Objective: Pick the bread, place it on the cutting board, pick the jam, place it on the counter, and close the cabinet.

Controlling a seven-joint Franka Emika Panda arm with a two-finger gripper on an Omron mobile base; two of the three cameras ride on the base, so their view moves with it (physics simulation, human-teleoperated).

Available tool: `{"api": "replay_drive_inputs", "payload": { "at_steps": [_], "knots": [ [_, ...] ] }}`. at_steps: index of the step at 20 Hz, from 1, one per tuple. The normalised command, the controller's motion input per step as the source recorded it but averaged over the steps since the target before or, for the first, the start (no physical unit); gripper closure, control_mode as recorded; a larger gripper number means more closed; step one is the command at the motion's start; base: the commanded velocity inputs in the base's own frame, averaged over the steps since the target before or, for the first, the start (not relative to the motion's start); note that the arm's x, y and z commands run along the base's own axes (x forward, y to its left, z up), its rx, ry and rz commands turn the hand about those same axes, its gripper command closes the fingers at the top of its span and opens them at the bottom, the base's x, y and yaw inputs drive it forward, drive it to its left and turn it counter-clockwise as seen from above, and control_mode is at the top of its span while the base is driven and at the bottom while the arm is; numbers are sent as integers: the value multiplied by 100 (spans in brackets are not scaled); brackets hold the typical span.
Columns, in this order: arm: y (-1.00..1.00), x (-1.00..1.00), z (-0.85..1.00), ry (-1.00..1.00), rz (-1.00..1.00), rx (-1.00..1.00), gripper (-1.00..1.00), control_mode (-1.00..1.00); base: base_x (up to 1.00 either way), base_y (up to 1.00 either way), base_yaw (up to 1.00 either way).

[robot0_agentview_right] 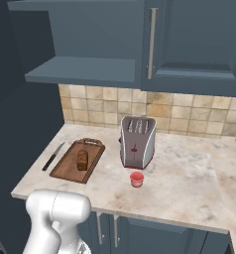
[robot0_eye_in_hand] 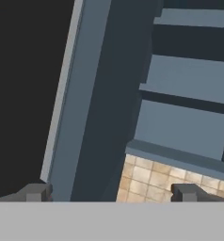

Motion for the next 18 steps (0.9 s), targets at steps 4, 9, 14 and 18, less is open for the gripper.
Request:
{"api": "replay_drive_inputs", "payload": {
  "at_steps": [4, 9, 14, 18],
  "knots": [
    [4, -2, 0, -3, 6, 0, -100, -100, 0, 0, 0],
    [5, -4, 0, -3, 6, 0, -100, -100, 0, 0, 0],
    [8, 0, 0, -2, 5, 0, -100, -100, 0, 0, 0],
    [5, 0, -1, -2, 4, 0, -100, -100, 0, 0, 0]
  ]
}}
